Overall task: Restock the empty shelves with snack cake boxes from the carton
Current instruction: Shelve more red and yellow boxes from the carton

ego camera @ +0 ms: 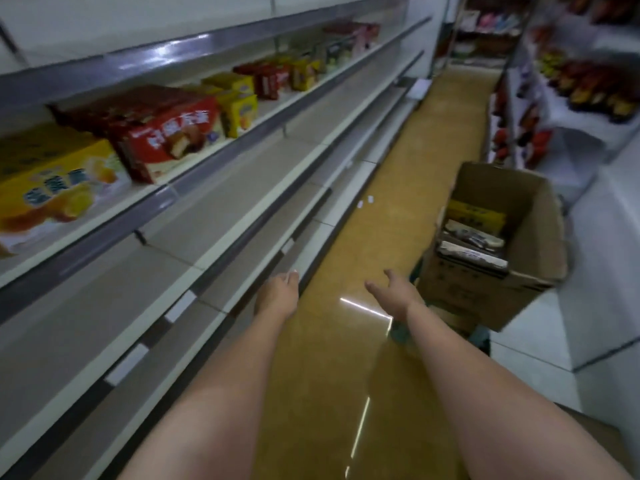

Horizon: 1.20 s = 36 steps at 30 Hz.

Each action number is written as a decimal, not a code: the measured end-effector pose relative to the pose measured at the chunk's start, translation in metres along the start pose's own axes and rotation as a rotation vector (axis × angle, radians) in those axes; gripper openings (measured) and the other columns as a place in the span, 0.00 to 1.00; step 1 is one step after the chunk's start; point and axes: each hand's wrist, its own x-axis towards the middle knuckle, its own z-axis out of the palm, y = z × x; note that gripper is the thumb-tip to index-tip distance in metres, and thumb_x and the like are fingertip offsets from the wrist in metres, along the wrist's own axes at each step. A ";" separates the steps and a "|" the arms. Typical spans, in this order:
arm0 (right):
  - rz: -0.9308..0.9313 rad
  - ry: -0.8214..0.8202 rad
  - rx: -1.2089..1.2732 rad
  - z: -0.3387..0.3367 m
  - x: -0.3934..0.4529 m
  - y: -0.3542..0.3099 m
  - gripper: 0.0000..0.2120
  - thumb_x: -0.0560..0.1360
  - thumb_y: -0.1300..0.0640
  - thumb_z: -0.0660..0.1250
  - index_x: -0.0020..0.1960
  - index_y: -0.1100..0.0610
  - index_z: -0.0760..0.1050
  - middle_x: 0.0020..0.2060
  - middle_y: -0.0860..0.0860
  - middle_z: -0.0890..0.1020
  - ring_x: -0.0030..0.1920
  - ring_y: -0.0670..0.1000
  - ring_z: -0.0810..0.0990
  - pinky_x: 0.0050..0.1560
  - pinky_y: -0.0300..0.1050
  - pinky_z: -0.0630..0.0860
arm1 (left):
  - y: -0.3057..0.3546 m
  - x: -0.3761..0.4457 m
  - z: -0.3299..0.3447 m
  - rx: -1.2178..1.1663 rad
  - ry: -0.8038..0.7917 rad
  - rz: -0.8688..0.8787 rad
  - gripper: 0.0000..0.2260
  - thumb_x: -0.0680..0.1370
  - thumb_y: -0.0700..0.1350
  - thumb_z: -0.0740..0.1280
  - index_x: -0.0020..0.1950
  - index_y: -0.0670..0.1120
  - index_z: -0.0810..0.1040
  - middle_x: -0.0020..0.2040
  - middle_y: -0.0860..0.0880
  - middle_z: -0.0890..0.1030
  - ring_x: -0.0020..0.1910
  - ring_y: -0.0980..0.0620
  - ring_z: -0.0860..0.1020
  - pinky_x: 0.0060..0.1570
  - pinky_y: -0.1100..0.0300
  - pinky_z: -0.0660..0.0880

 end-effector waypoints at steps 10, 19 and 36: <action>0.181 0.154 0.030 -0.164 0.051 0.143 0.32 0.77 0.41 0.60 0.76 0.53 0.57 0.72 0.54 0.66 0.71 0.58 0.65 0.68 0.58 0.67 | 0.173 0.011 0.146 0.060 -0.122 0.186 0.25 0.82 0.58 0.50 0.65 0.44 0.75 0.61 0.42 0.78 0.59 0.42 0.76 0.59 0.49 0.73; 0.252 0.271 0.057 -0.267 0.098 0.233 0.25 0.78 0.43 0.60 0.71 0.54 0.64 0.67 0.55 0.72 0.65 0.58 0.71 0.62 0.53 0.71 | 0.279 0.022 0.251 0.038 -0.209 0.237 0.23 0.82 0.56 0.53 0.70 0.44 0.70 0.64 0.44 0.76 0.62 0.45 0.75 0.60 0.50 0.73; 0.308 0.261 0.065 -0.336 0.283 0.255 0.32 0.78 0.44 0.62 0.76 0.55 0.56 0.74 0.55 0.63 0.73 0.58 0.63 0.69 0.54 0.65 | 0.380 0.183 0.364 0.022 -0.312 0.131 0.25 0.81 0.60 0.52 0.72 0.47 0.68 0.67 0.44 0.74 0.65 0.42 0.72 0.63 0.44 0.70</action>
